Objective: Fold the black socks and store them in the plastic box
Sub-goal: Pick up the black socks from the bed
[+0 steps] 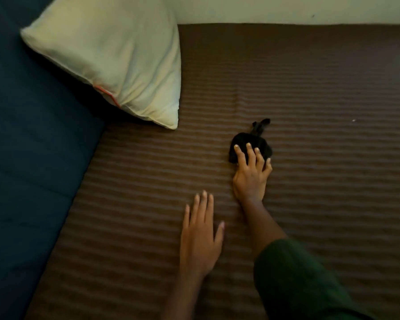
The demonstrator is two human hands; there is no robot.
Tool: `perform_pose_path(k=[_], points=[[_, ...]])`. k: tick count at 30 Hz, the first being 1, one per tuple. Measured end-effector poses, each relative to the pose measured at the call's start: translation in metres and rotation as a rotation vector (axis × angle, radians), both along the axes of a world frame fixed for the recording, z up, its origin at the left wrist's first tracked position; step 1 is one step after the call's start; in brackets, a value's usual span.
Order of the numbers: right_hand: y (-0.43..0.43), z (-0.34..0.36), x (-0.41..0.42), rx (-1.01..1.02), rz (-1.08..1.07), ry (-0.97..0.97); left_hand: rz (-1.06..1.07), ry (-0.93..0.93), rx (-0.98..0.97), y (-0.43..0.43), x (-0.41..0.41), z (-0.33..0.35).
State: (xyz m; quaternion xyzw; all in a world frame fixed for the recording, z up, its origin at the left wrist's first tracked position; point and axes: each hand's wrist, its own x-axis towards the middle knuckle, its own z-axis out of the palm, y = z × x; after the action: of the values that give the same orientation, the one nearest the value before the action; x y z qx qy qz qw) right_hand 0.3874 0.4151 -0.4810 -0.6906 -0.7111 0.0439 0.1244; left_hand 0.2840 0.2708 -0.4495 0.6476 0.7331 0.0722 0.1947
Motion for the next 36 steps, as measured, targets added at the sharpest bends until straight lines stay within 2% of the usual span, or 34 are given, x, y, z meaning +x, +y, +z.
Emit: perform_pose_path(k=[3, 6, 14, 18, 23, 29, 33, 36], points=[[0.008, 0.014, 0.004, -0.025, 0.002, -0.029, -0.008, 0.059, 0.001, -0.084, 0.002, -0.005], [-0.001, 0.006, 0.003, -0.018, 0.007, -0.053, -0.036, 0.084, 0.053, -0.122, -0.005, -0.021], [0.010, -0.009, -0.001, 0.111, 0.005, -0.046, -0.051, 0.057, 0.286, -0.119, -0.015, -0.067], [0.005, -0.012, -0.001, 0.130, 0.010, 0.010, -0.037, 0.068, 0.315, -0.121, -0.015, -0.076], [-0.011, 0.001, -0.007, 0.146, 0.017, 0.171, -0.025, 0.124, 0.334, -0.119, -0.019, -0.084], [-0.114, 0.005, -0.016, 0.063, 0.003, 0.279, -0.011, 0.159, 0.364, -0.120, -0.015, -0.084], [-0.219, 0.001, -0.018, 0.083, -0.021, 0.194, -0.004, 0.200, 0.385, -0.122, -0.017, -0.085], [-0.253, -0.005, -0.017, 0.092, 0.031, 0.173, -0.002, 0.217, 0.395, -0.117, -0.016, -0.082]])
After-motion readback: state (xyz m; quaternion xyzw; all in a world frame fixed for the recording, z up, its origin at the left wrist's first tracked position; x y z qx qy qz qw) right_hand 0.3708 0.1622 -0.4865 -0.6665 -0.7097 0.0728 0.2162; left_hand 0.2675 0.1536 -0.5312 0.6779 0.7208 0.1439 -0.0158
